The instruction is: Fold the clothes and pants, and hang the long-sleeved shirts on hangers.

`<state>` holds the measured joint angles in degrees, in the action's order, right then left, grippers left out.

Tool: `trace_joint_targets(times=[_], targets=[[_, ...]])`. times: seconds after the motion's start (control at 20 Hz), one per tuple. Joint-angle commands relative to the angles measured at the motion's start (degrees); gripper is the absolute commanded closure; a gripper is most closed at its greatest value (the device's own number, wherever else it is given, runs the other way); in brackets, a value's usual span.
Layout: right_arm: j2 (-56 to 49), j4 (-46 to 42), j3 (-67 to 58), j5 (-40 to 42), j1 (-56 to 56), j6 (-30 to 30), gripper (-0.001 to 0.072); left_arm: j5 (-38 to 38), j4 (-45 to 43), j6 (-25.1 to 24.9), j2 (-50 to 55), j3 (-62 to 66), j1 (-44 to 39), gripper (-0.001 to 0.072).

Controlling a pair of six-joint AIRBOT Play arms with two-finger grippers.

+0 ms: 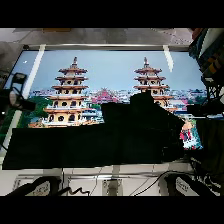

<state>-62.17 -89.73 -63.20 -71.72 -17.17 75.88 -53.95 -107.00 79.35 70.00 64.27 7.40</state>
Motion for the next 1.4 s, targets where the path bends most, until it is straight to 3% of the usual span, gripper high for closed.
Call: trace_joint_targets(times=[0.0, 0.05, 0.25, 0.4, 0.5, 0.55, 1.1, 1.25, 1.35], targets=[[-0.02, -0.09, -0.42, 0.98, 0.00, -0.02, 0.0680, 10.51, 17.55, 1.44, 0.20, 0.52, -10.84, 0.0485], [-0.02, -0.09, -0.42, 0.98, 0.02, -0.02, 0.0680, 12.17, 22.99, 1.40, 0.74, 0.52, -13.35, 0.0361], [-0.02, -0.11, -0.42, 0.66, 0.00, -0.04, 0.0680, 12.55, 42.38, 1.16, 5.49, 0.52, -18.62, 0.0361], [-0.02, -0.07, -0.42, 0.76, 0.02, -0.04, 0.0680, 9.55, 56.35, -6.93, 10.97, 0.52, -20.15, 0.0326], [-0.02, -0.07, -0.42, 0.79, 0.02, -0.04, 0.0679, 6.45, 59.06, -10.64, 15.21, 0.52, -21.24, 0.0120], [-0.02, -0.07, -0.42, 0.79, 0.02, -0.04, 0.0679, 6.38, 59.08, -11.28, 17.16, 0.52, -21.64, 0.0108], [-0.02, 0.02, -0.44, 0.81, 0.02, -0.02, 0.0679, 7.06, 59.78, -12.96, 26.32, 0.52, -25.22, 0.0109], [-0.02, 0.31, -0.44, 0.81, 0.02, -0.02, 0.0679, 9.73, 64.13, -12.96, 26.60, 0.52, -26.95, 0.0113], [-0.02, 0.72, -0.44, 0.81, 0.02, -0.02, 0.0679, 10.58, 68.67, -12.96, 27.02, 0.52, -27.67, 0.0187]])
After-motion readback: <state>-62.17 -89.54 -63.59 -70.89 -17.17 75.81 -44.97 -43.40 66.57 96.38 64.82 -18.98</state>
